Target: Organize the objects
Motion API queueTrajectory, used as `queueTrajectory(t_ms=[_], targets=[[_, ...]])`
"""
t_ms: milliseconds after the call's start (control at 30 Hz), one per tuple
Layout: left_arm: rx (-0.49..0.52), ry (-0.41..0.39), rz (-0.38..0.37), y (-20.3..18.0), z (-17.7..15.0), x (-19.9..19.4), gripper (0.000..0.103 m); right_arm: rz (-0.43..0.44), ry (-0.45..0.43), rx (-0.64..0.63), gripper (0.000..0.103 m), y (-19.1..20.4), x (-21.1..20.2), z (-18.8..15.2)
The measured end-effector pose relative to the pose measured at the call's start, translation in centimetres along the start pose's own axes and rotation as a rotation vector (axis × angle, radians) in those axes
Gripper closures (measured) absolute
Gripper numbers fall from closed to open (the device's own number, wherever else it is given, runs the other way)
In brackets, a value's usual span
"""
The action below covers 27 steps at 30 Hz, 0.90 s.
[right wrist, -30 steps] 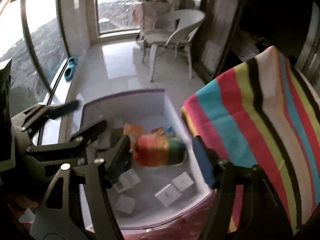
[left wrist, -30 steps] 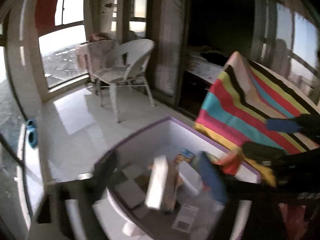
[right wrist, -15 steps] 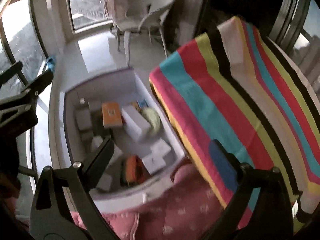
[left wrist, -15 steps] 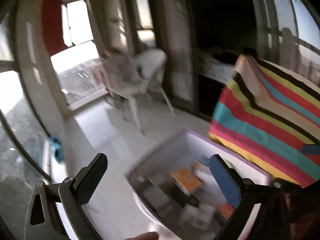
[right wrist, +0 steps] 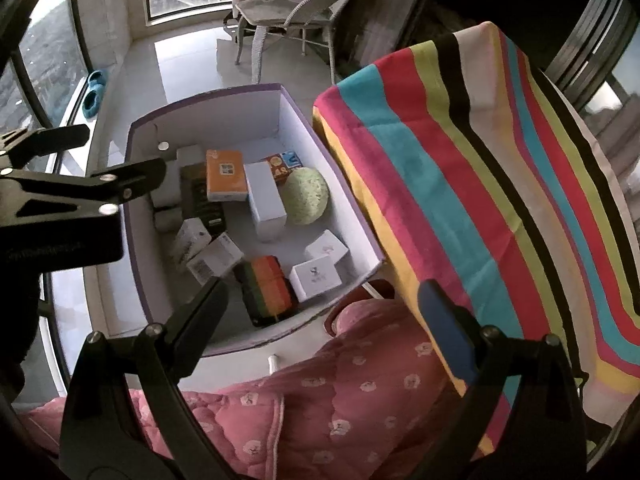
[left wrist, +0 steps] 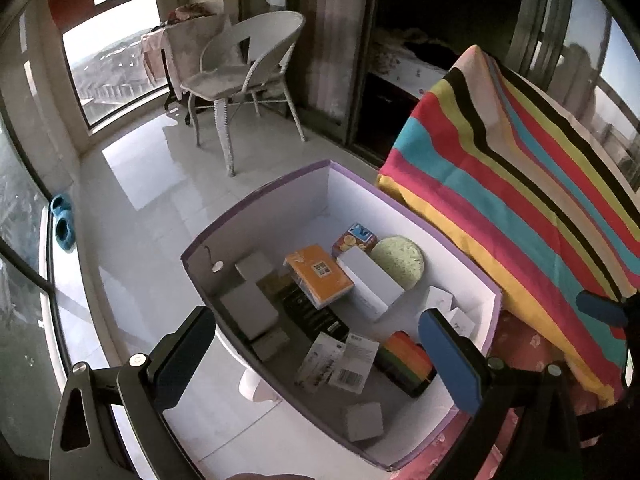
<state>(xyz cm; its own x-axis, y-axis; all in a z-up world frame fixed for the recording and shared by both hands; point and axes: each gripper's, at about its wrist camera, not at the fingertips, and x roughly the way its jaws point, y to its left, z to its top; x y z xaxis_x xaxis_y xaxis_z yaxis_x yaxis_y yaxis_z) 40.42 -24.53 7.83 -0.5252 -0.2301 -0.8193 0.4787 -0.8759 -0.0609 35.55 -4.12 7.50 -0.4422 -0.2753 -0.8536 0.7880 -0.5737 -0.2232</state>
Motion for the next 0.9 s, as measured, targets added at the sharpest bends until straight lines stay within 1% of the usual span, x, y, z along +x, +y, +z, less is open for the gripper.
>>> queueTrajectory(t_ms=[333, 767, 900], targets=[[-0.015, 0.027, 0.008, 0.4, -0.3, 1.0, 0.000, 0.014, -0.002, 0.006, 0.006, 0.7, 0.4, 0.2], [-0.014, 0.041, -0.020, 0.5, -0.3, 1.3, 0.000, 0.022, 0.005, 0.007, 0.006, 1.3, 0.7, 0.3], [-0.038, 0.053, -0.030, 0.5, -0.5, 1.6, 0.000, 0.024, 0.007, 0.006, 0.006, 1.4, 0.8, 0.2]])
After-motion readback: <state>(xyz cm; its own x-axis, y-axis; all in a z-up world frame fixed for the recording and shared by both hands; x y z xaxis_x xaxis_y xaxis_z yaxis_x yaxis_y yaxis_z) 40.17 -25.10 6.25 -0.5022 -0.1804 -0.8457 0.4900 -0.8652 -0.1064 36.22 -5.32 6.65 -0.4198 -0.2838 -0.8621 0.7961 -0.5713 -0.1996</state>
